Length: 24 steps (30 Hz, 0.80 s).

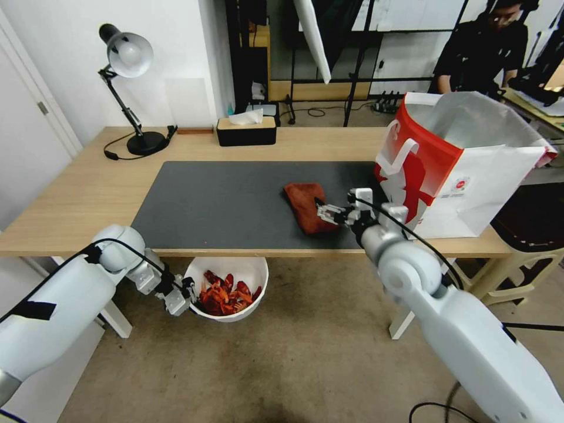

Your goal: Sweep shrimp from table into container with towel, then put container into takeout bag.

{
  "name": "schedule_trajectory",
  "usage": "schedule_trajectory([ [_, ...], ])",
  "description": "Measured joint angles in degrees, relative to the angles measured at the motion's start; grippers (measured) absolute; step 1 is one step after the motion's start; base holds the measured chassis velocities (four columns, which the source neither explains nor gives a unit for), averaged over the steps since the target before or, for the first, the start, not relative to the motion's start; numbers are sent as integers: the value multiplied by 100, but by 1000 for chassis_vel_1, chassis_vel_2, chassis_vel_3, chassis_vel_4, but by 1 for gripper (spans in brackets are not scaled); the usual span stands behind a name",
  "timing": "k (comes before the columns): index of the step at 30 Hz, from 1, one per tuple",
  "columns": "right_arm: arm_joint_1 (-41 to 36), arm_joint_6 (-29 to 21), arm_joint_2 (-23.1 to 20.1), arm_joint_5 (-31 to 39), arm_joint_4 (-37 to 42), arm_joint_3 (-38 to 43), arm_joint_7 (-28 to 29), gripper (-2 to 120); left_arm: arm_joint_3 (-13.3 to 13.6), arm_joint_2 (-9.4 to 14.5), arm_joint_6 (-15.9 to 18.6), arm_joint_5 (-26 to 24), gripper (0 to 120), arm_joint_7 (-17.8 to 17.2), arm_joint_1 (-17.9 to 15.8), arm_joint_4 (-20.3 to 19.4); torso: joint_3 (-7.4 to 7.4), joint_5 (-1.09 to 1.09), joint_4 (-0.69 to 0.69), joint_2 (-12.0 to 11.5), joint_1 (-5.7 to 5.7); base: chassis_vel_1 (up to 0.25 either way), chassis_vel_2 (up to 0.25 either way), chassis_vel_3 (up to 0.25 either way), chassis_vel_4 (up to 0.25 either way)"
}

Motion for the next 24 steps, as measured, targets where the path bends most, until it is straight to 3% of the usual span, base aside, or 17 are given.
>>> schedule_trajectory([
  [2, -439, 496, 9, -362, 118, 265, -489, 100, -34, 0, -43, 77, 0, -4, 137, -82, 0, -3, 1, 0, 0, 0, 0, 0, 0],
  [3, -439, 496, 9, -362, 118, 265, -489, 100, -34, 0, -43, 77, 0, -4, 137, -82, 0, -3, 1, 0, 0, 0, 0, 0, 0],
  [7, -1272, 1335, 121, -1171, 314, 625, -1016, 100, -108, -13, -113, 188, 0, -5, 395, -220, -1, -2, 2, 0, 0, 0, 0, 0, 0],
  [15, -2224, 2370, 492, -2092, 356, 860, -1221, 100, -324, 15, -257, 300, 0, -3, 809, -518, -1, -3, 1, 0, 0, 0, 0, 0, 0],
  [20, -2474, 2603, 641, -2381, 285, 912, -1267, 100, -392, 93, -321, 358, 0, -15, 1067, -816, -1, -2, 2, 0, -1, 0, 0, 0, 0],
  [23, -2708, 2769, 789, -2530, 233, 992, -1317, 100, -516, 229, -434, 455, 0, -114, 1389, -1445, 0, -2, 2, 0, -1, 0, 0, 0, 0],
  [24, -2708, 2769, 789, -2530, 233, 992, -1317, 100, -516, 229, -434, 455, 0, -114, 1389, -1445, 0, -2, 2, 0, -1, 0, 0, 0, 0],
])
